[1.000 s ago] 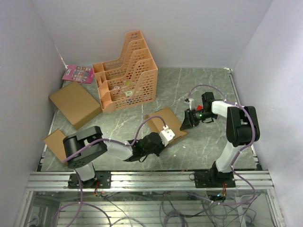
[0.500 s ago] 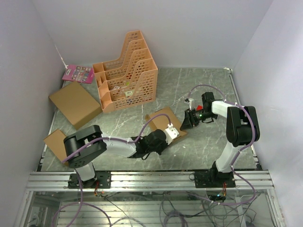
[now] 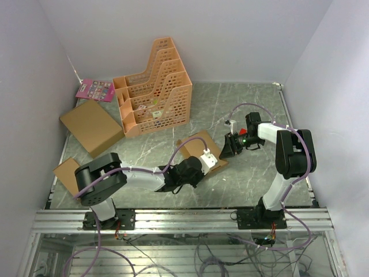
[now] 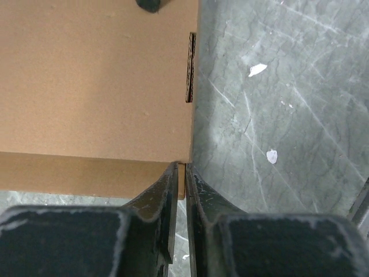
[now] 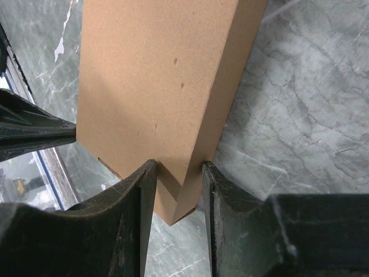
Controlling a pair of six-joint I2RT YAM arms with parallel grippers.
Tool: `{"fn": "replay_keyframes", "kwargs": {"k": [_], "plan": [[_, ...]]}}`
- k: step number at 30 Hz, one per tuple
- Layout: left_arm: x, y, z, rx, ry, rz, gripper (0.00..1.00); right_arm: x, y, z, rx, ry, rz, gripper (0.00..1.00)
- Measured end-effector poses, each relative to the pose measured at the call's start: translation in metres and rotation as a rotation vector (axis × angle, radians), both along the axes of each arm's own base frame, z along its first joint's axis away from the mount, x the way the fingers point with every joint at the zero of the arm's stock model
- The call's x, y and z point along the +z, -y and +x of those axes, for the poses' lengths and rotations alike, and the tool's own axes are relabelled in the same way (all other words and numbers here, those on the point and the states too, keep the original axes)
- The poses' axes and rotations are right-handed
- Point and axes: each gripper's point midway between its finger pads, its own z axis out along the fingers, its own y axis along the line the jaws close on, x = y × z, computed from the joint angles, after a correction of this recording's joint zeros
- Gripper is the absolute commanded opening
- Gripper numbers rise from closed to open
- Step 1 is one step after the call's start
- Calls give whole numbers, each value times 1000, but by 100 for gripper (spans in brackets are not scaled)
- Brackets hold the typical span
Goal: Fold the paper box
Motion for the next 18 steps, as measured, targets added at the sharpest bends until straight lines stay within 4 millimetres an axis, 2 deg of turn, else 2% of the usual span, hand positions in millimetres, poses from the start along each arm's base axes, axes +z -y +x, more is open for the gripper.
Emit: {"fn": "replay_keyframes", "kwargs": {"k": [9,14,16,18], "plan": [[18,2,3,16,5,-50,26,0,0,0,0,0,-1,36],[32,-4,0,55,-35,-80,41,0,0,0,0,0,-1,37],[45,-8,0,93,-64,-118,46,0,0,0,0,1,-2,37],[62,-13,5,146,-100,-178,58,0,0,0,0,1,-3,37]]}}
